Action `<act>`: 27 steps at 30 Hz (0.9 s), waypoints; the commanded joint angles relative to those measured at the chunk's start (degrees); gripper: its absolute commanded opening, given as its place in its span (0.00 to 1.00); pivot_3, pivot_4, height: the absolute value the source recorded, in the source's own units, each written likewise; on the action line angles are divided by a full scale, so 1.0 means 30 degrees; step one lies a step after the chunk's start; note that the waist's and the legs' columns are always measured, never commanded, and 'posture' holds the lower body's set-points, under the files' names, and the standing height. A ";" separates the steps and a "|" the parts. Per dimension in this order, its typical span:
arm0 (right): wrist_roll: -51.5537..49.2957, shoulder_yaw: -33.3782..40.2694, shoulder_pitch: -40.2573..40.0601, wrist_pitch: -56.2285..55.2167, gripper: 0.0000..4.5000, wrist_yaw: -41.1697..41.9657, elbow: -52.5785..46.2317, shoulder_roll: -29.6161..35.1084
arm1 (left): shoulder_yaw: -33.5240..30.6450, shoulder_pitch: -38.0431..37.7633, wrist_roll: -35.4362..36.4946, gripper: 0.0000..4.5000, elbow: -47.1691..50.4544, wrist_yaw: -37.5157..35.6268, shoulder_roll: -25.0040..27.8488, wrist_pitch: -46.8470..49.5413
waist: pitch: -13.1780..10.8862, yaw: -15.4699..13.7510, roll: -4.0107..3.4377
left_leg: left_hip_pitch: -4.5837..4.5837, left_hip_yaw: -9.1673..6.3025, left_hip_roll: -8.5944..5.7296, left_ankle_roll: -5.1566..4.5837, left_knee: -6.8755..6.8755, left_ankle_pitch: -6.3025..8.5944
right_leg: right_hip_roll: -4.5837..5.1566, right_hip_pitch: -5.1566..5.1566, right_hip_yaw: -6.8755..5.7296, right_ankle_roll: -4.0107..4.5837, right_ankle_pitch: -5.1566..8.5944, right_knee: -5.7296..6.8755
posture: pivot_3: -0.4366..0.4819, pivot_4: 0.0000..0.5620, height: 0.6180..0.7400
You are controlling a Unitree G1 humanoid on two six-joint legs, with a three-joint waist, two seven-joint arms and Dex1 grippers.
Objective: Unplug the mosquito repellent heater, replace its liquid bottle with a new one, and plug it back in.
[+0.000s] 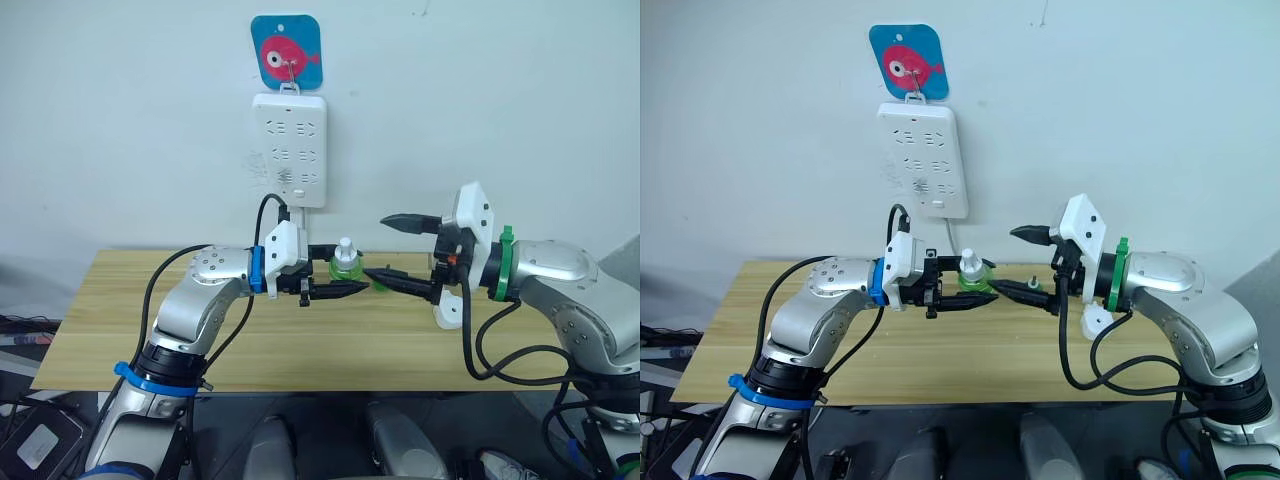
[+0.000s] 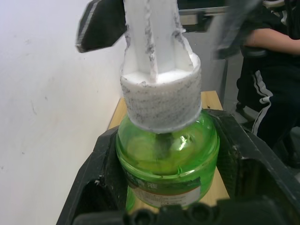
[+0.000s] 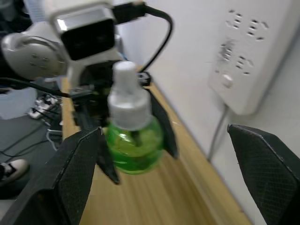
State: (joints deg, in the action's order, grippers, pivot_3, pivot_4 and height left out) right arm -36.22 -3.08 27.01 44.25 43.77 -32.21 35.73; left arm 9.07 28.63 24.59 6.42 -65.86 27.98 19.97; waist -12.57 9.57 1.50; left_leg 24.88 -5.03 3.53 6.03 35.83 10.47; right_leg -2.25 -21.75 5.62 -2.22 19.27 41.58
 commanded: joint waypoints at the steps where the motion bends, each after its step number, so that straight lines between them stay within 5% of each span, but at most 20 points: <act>1: 0.0039 -0.0895 0.0428 -0.0092 1.00 -0.1168 -0.0935 -0.1265 | 0.0001 0.0133 0.0121 0.51 0.0555 -0.0112 -0.0041 -0.0335 | 0.0012 0.0035 -0.0012 | 0.0000 0.0002 0.0001 0.0000 0.0002 0.0000 | -0.0001 0.0000 0.0002 0.0000 0.0000 0.0000 | 0.26 0.24 1.00; 9: 0.2476 -0.2639 0.1412 -0.1192 1.00 -0.3155 0.0522 -0.3771 | 0.0105 0.0118 0.0106 0.51 0.0639 -0.0140 -0.0015 -0.0403 | 0.0039 -0.0059 -0.0030 | 0.0004 -0.0002 -0.0005 0.0003 0.0002 -0.0001 | 0.0004 -0.0002 -0.0002 0.0000 0.0000 0.0000 | 0.27 0.23 1.00; 23: -0.1505 0.0502 0.0553 0.0806 1.00 0.1080 -0.0993 0.1043 | -0.0162 -0.0168 0.0255 0.51 0.0877 -0.0057 0.0433 -0.0291 | 0.0049 -0.0096 -0.0041 | 0.0003 0.0003 -0.0013 0.0000 0.0000 0.0000 | 0.0014 0.0002 -0.0002 0.0000 0.0000 -0.0009 | 0.28 0.24 1.00; 27: -0.2690 0.0190 0.0993 0.1529 1.00 0.0281 -0.1464 0.0309 | -0.0066 -0.0058 0.0225 0.51 0.0828 -0.0038 0.0407 -0.0273 | 0.0058 -0.0044 -0.0045 | 0.0001 0.0008 -0.0007 -0.0001 -0.0001 0.0001 | 0.0007 0.0005 0.0003 0.0000 0.0000 -0.0014 | 0.28 0.24 1.00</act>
State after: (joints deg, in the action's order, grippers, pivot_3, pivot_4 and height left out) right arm -42.33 -3.12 28.70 48.43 45.75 -34.45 37.29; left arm 9.28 27.76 24.65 6.67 -65.81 29.11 19.60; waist -12.40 9.44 1.37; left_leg 24.88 -5.01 3.52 6.02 35.83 10.47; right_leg -2.23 -21.74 5.63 -2.22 19.27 41.54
